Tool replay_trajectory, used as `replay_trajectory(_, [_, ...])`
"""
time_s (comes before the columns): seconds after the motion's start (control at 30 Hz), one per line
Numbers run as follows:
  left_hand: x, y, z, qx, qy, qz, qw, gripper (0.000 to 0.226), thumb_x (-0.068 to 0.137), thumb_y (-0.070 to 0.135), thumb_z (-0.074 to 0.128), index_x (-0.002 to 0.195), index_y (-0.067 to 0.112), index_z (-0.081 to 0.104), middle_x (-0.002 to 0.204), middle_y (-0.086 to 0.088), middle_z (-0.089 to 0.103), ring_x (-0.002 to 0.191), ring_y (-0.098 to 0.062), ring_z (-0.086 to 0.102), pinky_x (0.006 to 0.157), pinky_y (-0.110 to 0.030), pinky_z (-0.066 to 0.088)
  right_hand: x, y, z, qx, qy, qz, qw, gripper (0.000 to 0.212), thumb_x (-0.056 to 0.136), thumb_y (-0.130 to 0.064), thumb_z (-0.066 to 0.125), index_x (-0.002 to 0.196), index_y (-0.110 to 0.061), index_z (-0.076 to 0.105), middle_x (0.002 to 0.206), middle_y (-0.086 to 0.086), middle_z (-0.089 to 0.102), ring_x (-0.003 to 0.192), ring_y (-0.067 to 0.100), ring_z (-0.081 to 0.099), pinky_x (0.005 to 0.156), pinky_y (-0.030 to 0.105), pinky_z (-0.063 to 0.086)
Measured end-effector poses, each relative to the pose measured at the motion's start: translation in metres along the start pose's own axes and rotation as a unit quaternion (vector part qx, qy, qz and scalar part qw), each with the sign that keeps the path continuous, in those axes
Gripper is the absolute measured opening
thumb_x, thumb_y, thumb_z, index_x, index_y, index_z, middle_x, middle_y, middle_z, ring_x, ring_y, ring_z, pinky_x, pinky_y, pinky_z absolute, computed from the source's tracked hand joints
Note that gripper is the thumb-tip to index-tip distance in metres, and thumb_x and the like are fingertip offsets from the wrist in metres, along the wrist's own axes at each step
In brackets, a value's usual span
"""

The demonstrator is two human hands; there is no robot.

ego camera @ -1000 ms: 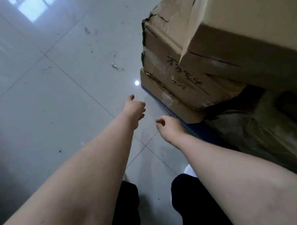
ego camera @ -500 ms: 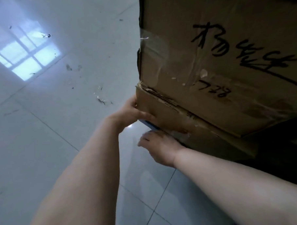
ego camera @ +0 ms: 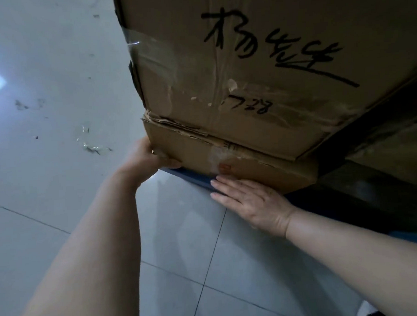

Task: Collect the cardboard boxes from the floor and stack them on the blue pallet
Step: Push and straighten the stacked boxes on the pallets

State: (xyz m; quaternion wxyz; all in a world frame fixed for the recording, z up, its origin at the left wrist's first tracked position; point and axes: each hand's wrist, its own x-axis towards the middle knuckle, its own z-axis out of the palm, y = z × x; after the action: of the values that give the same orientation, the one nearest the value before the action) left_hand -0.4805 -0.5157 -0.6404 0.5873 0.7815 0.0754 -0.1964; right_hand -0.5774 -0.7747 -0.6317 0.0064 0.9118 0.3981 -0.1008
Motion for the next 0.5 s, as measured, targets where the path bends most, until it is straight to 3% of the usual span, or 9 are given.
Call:
replay_trajectory(0.13, [0.004,-0.008,0.02,-0.011,0.058,0.014,0.998,0.051,0.067,-0.001,0.082,0.097,0.033,0.06,0.105,0.013,0.067,0.103,-0.014,0.061,0.086,-0.029,0.05,-0.003,0.01,-0.002,0.004,0.026,0.028,0.999,0.062,0.075,0.0,0.046,0.135,-0.01,0.054,0.142,0.009,0.051,0.13,0.022,0.051,0.105,0.031,0.039])
replay_trajectory(0.27, [0.013,-0.011,0.022,0.018,0.067,0.01,0.998,0.051,0.066,-0.003,0.082,0.102,0.026,0.062,0.105,0.01,0.067,0.106,-0.017,0.061,0.092,-0.037,0.05,-0.003,0.009,0.001,0.03,0.02,0.05,0.998,0.058,0.079,-0.005,0.036,0.133,-0.011,0.056,0.141,0.01,0.052,0.131,0.023,0.05,0.109,0.031,0.028])
replay_trajectory(0.33, [0.015,-0.013,0.02,0.029,0.066,0.015,0.997,0.05,0.065,-0.004,0.083,0.098,0.027,0.063,0.106,0.006,0.068,0.107,-0.021,0.062,0.097,-0.045,0.05,0.0,0.007,0.001,0.059,0.012,0.073,0.995,0.064,0.082,-0.008,0.022,0.142,-0.01,0.045,0.15,0.01,0.04,0.14,0.022,0.037,0.117,0.03,0.019])
replay_trajectory(0.4, [0.018,-0.015,0.018,0.043,0.072,0.015,0.996,0.048,0.064,-0.002,0.084,0.1,0.025,0.066,0.107,0.003,0.07,0.107,-0.023,0.062,0.097,-0.049,0.049,0.001,0.005,0.003,0.093,0.0,0.072,0.993,0.073,0.081,-0.012,0.005,0.15,-0.008,0.025,0.159,0.009,0.019,0.148,0.022,0.015,0.115,0.028,0.0])
replay_trajectory(0.43, [0.019,-0.016,0.018,0.044,0.074,0.009,0.996,0.047,0.064,-0.001,0.084,0.101,0.023,0.067,0.106,0.001,0.07,0.106,-0.025,0.063,0.096,-0.05,0.05,0.002,0.005,0.005,0.096,0.008,0.068,0.993,0.071,0.083,-0.011,0.003,0.152,-0.008,0.021,0.16,0.009,0.013,0.149,0.021,0.009,0.113,0.027,-0.005])
replay_trajectory(0.5, [0.016,-0.012,0.019,0.037,0.073,-0.002,0.997,0.044,0.064,-0.003,0.082,0.097,0.021,0.066,0.098,-0.001,0.07,0.1,-0.031,0.064,0.089,-0.048,0.053,0.001,0.005,0.009,0.089,0.022,0.07,0.993,0.062,0.091,-0.001,0.019,0.152,-0.009,0.019,0.161,0.008,0.011,0.149,0.021,0.005,0.114,0.027,-0.006])
